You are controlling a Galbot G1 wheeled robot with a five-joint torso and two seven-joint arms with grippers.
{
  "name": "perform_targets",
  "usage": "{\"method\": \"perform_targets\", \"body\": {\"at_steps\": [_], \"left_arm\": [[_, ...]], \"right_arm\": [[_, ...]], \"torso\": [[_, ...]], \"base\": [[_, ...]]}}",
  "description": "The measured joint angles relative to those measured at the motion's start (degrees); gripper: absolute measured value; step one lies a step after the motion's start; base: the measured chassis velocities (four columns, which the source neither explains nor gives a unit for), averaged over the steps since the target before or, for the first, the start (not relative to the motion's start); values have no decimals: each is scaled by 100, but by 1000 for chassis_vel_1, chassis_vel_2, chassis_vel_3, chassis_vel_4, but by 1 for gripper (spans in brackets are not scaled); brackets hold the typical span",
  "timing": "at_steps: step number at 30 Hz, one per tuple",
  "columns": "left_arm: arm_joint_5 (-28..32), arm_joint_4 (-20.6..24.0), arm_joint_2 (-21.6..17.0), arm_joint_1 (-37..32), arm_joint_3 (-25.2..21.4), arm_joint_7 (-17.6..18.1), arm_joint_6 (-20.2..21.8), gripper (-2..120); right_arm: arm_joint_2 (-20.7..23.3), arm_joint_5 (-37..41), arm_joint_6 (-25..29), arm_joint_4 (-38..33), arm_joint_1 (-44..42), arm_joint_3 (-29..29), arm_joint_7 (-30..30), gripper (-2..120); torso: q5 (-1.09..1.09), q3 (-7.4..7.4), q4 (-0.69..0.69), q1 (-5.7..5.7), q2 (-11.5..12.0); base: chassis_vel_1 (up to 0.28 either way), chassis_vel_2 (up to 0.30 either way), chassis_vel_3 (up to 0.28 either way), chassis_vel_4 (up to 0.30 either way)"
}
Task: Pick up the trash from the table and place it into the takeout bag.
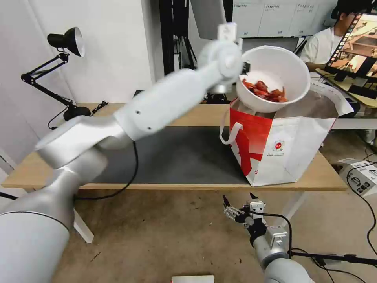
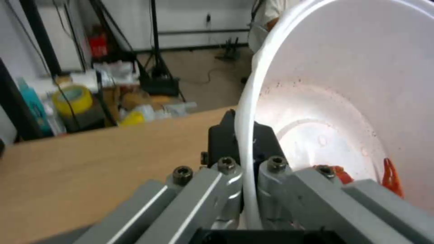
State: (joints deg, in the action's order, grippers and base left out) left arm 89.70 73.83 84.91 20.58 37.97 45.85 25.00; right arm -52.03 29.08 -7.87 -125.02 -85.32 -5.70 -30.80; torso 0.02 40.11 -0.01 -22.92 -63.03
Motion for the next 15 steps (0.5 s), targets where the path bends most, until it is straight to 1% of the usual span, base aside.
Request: {"method": "perform_targets", "body": {"at_steps": [1, 4, 5, 8, 9, 12, 15], "left_arm": [[0, 0, 0, 0, 0, 0, 0, 0], [-467, 95, -14, -32, 283, -176, -142, 0], [-467, 95, -14, -32, 283, -176, -142, 0], [-783, 310, -183, -38, 597, -439, -214, 0], [-783, 310, -183, -38, 597, -439, -214, 0], [-774, 531, -335, -67, 738, -633, -214, 0], [-690, 623, -403, -92, 776, -692, -211, 0]], "right_arm": [[0, 0, 0, 0, 0, 0, 0, 100], [0, 0, 0, 0, 0, 0, 0, 100], [0, 0, 0, 0, 0, 0, 0, 100], [0, 0, 0, 0, 0, 0, 0, 100], [0, 0, 0, 0, 0, 0, 0, 100], [0, 0, 0, 0, 0, 0, 0, 100], [0, 0, 0, 0, 0, 0, 0, 100]], "torso": [[0, 0, 0, 0, 0], [-1, 0, 1, 0, 0], [-1, 0, 1, 0, 0], [-1, 0, 1, 1, 0], [-1, 0, 1, 1, 0], [-2, 0, 2, 1, 0], [-2, 0, 1, 1, 0]], "base": [[0, 0, 0, 0], [0, 0, 0, 0], [0, 0, 0, 0], [0, 0, 0, 0], [0, 0, 0, 0], [0, 0, 0, 0], [0, 0, 0, 0]]}}
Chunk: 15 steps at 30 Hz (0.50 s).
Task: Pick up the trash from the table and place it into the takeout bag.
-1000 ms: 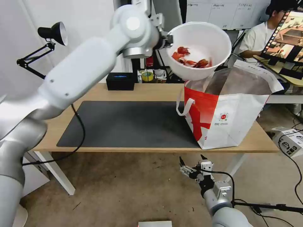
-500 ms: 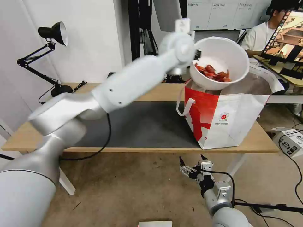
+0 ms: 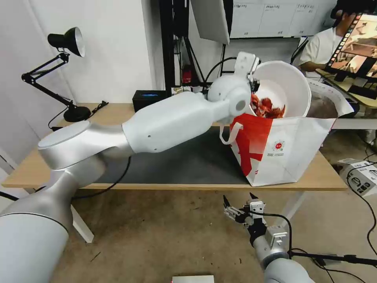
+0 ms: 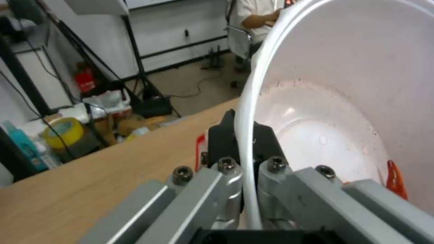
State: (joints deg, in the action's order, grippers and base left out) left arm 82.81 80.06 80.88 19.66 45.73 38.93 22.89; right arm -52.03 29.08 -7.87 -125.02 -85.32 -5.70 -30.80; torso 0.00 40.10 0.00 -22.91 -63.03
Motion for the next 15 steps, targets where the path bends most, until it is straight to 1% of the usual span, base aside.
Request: {"method": "perform_targets", "body": {"at_steps": [2, 3, 5, 6, 8, 9, 10, 12, 13, 14, 15], "left_arm": [[210, 95, -63, -13, 8, -74, 21, 0], [210, 95, -63, -13, 8, -74, 21, 0], [573, 231, -96, -23, -9, -77, 108, 7], [573, 231, -96, -23, -9, -77, 108, 7], [806, 319, -104, -36, -21, -32, 182, 19], [857, 337, -101, -43, -21, -12, 188, 22], [857, 337, -101, -43, -21, -12, 188, 22], [941, 359, -81, -68, -21, 12, 192, 32], [959, 364, -73, -75, -23, 24, 192, 35], [959, 364, -73, -75, -23, 24, 192, 35], [989, 374, -59, -90, -40, 57, 191, 40]], "right_arm": [[0, 0, 0, 0, 0, 0, 0, 100], [0, 0, 0, 0, 0, 0, 0, 100], [0, 0, 0, 0, 0, 0, 0, 100], [0, 0, 0, 0, 0, 0, 0, 100], [0, 0, 0, 0, 0, 0, 0, 100], [0, 0, 0, 0, 0, 0, 0, 100], [0, 0, 0, 0, 0, 0, 0, 100], [0, 0, 0, 0, 0, 0, 0, 100], [0, 0, 0, 0, 0, 0, 0, 100], [0, 0, 0, 0, 0, 0, 0, 100], [0, 0, 0, 0, 0, 0, 1, 100]], "torso": [[0, 0, 0, 0, 0], [0, 0, 0, 0, 0], [0, 0, 1, 0, 0], [0, 0, 1, 0, 0], [0, 0, -1, 0, 0], [0, 0, -1, 0, 0], [0, 0, -1, 0, 0], [0, 0, 0, 0, 0], [0, 0, 0, 0, 0], [0, 0, 0, 0, 0], [0, 0, 0, 0, 0]], "base": [[0, 0, 0, 0], [0, 0, 0, 0], [0, 0, 0, 0], [0, 0, 0, 0], [0, 0, 0, 0], [0, 0, 0, 0], [0, 0, 0, 0], [0, 0, 0, 0], [0, 0, 0, 0], [0, 0, 0, 0], [0, 0, 0, 0]]}}
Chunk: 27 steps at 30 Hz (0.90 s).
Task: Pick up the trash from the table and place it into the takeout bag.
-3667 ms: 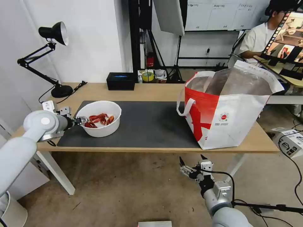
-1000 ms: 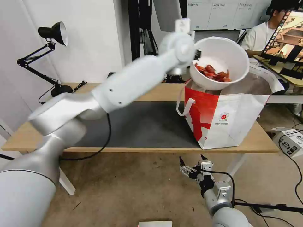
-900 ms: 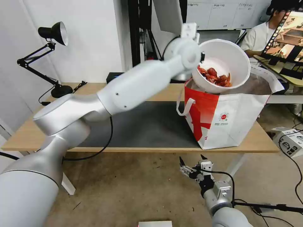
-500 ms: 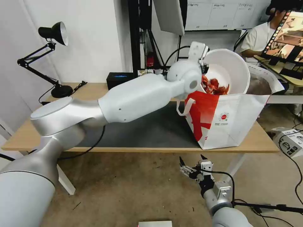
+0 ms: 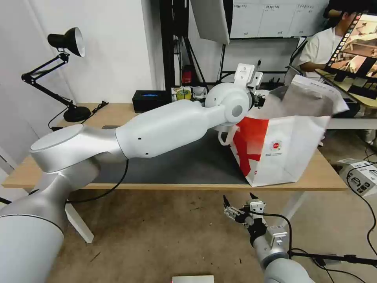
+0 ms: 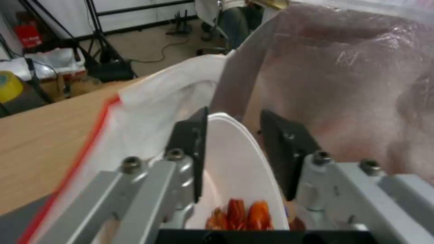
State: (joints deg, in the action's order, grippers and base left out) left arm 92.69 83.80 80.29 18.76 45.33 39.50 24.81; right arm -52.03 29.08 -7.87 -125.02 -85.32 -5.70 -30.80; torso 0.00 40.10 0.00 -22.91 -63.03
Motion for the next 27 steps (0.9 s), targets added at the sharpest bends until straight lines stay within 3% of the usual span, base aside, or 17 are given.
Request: {"method": "perform_targets", "body": {"at_steps": [6, 7, 11, 14, 15, 18, 19, 22, 23, 25, 27], "left_arm": [[27, 206, -211, -53, -172, 109, -175, 67], [27, 206, -211, -53, -172, 109, -175, 67], [-121, 445, -523, -95, -300, 73, -481, 80], [-420, 769, -991, -225, -391, -110, -929, 95], [-420, 769, -991, -225, -391, -110, -929, 95], [-830, 1152, -1599, -477, -425, -398, -1395, 99], [-830, 1152, -1599, -477, -425, -398, -1395, 99], [-1219, 1480, -2286, -877, -590, -775, -1769, 100], [-1219, 1480, -2286, -877, -590, -775, -1769, 100], [-1560, 1678, -2820, -1340, -838, -1088, -2046, 100], [-1716, 1721, -3017, -1564, -953, -1261, -2197, 100]], "right_arm": [[0, 0, 0, 0, 0, 0, 0, 100], [0, 0, 0, 0, 0, 0, 0, 100], [0, 0, 0, 0, 0, 0, 0, 100], [0, 0, 0, 0, 0, 0, 0, 100], [0, 0, 0, 0, 0, 0, 0, 100], [0, 0, 0, 0, 0, 0, 0, 100], [0, 0, 0, 0, 0, 0, 0, 100], [0, 0, 0, 0, 0, 0, -1, 100], [0, 0, 0, 0, 0, 0, -1, 100], [0, 0, 0, 0, 0, 1, 0, 100], [0, 0, 0, 0, 0, 1, 0, 100]], "torso": [[0, 0, 0, 0, 0], [0, 0, 0, 0, 0], [0, 0, 0, 0, 0], [-1, 0, 0, 0, 0], [-1, 0, 0, 0, 0], [-2, 0, 1, 0, 0], [-2, 0, 1, 0, 0], [-2, 0, -1, 0, 0], [-2, 0, -1, 0, 0], [-2, 0, 1, 0, 0], [-3, 0, 1, 0, 0]], "base": [[0, 0, 0, 0], [0, 0, 0, 0], [0, 0, 0, 0], [0, 0, 0, 0], [0, 0, 0, 0], [0, 0, 0, 0], [0, 0, 0, 0], [0, 0, 0, 0], [0, 0, 0, 0], [0, 0, 0, 0], [0, 0, 0, 0]]}}
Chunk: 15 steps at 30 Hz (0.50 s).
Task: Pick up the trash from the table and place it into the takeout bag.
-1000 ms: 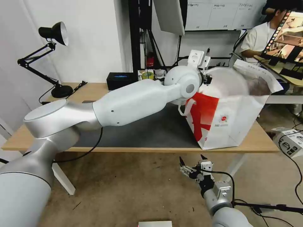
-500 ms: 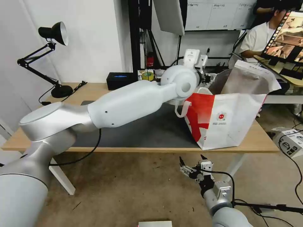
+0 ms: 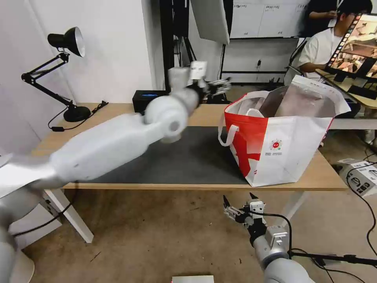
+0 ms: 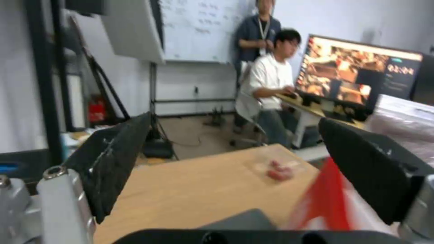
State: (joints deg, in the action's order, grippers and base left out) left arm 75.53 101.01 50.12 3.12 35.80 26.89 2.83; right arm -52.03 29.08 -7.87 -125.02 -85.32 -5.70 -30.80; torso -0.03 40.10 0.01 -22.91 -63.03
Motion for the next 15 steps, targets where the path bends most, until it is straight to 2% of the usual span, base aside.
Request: {"method": "perform_targets", "body": {"at_steps": [2, 3, 4, 6, 7, 9, 10, 13, 14, 15], "left_arm": [[-340, 63, -437, -664, -351, -387, -335, 100], [-340, 63, -437, -664, -351, -387, -335, 100], [-440, 83, -586, -965, -523, -539, -472, 100], [-649, 142, -831, -1637, -1082, -814, -703, 100], [-649, 142, -831, -1637, -1082, -814, -703, 100], [-850, 221, -982, -2366, -1709, -1054, -899, 100], [-850, 221, -982, -2366, -1709, -1054, -899, 100], [-1203, 433, -1111, -3535, -2629, -1261, -1060, 100], [-1203, 433, -1111, -3535, -2629, -1261, -1060, 100], [-1367, 501, -1128, -3965, -2996, -1327, -1094, 100]], "right_arm": [[0, 0, 0, 0, 0, 0, -1, 100], [0, 0, 0, 0, 0, 0, -1, 100], [0, 0, 0, 0, 0, 0, -2, 100], [0, 0, 0, 0, 0, 0, -1, 100], [0, 0, 0, 0, 0, 0, -1, 100], [0, 0, 0, 0, 0, 0, -1, 100], [0, 0, 0, 0, 0, 0, -1, 100], [0, 0, 0, 0, 0, 0, -1, 100], [0, 0, 0, 0, 0, 0, -1, 100], [1, 0, 0, 0, 0, 0, -1, 100]], "torso": [[0, 1, 0, 0, 0], [0, 1, 0, 0, 0], [-1, 1, 2, 0, 0], [0, 0, 1, 0, 0], [0, 0, 1, 0, 0], [1, 0, 0, 0, 0], [1, 0, 0, 0, 0], [1, 0, -2, 0, 0], [1, 0, -2, 0, 0], [-1, 0, -1, 0, 0]], "base": [[0, 0, 0, 0], [0, 0, 0, 0], [0, 0, 0, 0], [0, 0, 0, 0], [0, 0, 0, 0], [0, 0, 0, 0], [0, 0, 0, 0], [0, 0, 0, 0], [0, 0, 0, 0], [0, 0, 0, 0]]}}
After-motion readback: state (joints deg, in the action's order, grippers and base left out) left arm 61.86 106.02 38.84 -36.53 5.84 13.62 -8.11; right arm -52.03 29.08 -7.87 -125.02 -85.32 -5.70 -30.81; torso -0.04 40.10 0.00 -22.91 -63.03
